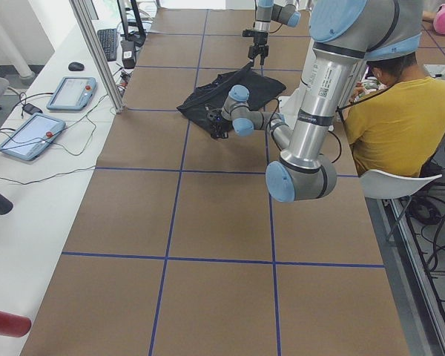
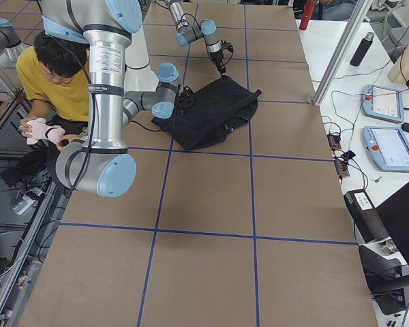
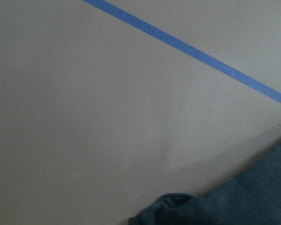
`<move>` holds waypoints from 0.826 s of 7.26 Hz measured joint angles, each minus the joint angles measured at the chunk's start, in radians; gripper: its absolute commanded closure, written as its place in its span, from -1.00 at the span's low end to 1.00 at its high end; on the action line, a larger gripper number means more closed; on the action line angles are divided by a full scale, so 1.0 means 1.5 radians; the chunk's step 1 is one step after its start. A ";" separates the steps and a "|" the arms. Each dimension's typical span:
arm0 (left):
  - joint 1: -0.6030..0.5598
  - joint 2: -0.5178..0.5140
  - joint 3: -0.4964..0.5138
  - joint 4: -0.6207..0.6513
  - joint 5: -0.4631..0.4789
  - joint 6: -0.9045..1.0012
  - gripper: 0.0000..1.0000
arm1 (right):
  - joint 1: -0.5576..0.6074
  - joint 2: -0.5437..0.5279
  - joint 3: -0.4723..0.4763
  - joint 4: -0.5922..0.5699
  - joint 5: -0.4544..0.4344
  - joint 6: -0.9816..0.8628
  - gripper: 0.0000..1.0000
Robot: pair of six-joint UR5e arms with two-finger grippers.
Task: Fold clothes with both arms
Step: 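Bring the left gripper to the shirt's far edge while the right gripper holds, then pull the shirt edge away with the left gripper while the right gripper releases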
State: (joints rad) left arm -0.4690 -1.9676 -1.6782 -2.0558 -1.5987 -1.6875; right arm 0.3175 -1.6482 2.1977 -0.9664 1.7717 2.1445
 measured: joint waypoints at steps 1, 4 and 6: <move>-0.006 -0.001 -0.003 0.000 0.000 0.003 1.00 | 0.000 0.001 -0.001 0.000 0.000 0.000 -1.00; -0.052 -0.003 -0.006 -0.002 -0.002 0.077 1.00 | 0.000 0.002 -0.001 0.000 0.000 0.000 -1.00; -0.117 -0.020 0.023 -0.012 -0.006 0.166 1.00 | 0.003 0.003 0.001 0.000 0.000 0.000 -1.00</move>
State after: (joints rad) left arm -0.6450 -1.9970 -1.6442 -2.0734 -1.6078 -1.4384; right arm 0.3218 -1.6443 2.1990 -0.9664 1.7717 2.1445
